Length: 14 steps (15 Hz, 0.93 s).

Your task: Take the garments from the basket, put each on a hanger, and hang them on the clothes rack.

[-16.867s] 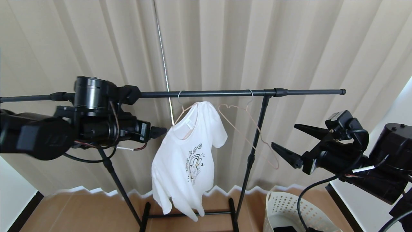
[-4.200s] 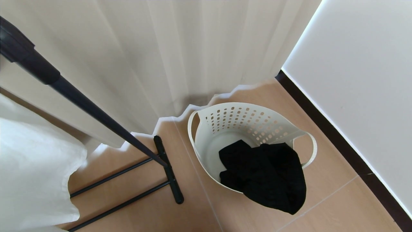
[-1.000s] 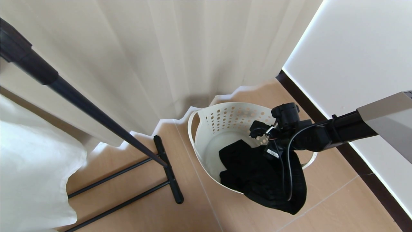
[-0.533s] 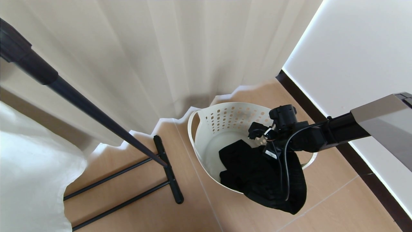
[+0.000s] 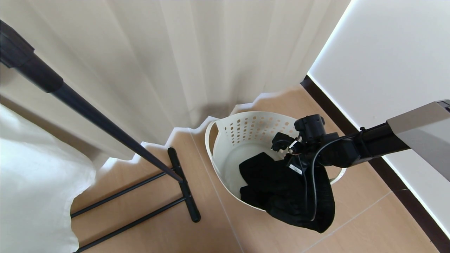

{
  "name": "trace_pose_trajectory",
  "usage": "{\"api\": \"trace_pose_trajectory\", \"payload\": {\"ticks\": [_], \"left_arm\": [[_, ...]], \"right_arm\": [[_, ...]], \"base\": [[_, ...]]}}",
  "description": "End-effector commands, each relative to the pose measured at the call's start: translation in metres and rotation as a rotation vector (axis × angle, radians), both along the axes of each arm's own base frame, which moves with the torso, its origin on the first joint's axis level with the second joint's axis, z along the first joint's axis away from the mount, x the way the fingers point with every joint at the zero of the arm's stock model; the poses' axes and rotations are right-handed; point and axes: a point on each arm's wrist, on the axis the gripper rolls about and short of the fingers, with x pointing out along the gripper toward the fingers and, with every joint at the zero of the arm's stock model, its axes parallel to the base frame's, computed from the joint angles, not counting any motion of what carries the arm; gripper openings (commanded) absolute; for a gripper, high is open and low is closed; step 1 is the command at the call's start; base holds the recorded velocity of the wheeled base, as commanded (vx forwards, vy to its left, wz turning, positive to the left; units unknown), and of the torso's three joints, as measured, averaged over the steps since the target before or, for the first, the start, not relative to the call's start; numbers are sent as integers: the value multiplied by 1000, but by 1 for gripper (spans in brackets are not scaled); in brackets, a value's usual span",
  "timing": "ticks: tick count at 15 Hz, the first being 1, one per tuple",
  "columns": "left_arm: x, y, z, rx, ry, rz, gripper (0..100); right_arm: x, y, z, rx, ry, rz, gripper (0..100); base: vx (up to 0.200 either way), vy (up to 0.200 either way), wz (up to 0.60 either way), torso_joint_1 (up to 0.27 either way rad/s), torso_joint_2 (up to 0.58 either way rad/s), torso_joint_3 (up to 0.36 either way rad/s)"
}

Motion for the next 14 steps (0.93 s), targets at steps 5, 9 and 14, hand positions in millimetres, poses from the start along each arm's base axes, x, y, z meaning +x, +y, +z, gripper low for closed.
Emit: {"api": "trace_pose_trajectory", "payload": {"ticks": [5, 9, 14], "left_arm": [[0, 0, 0, 0, 1, 0, 100], [0, 0, 0, 0, 1, 0, 100], [0, 0, 0, 0, 1, 2, 100]], "right_arm": [[-130, -15, 96, 355, -170, -24, 0], [-222, -39, 155, 709, -443, 92, 0], [-288, -68, 169, 936, -453, 299, 0]], "base": [[0, 0, 0, 0, 0, 0], [0, 0, 0, 0, 0, 0], [0, 0, 0, 0, 0, 0]]}}
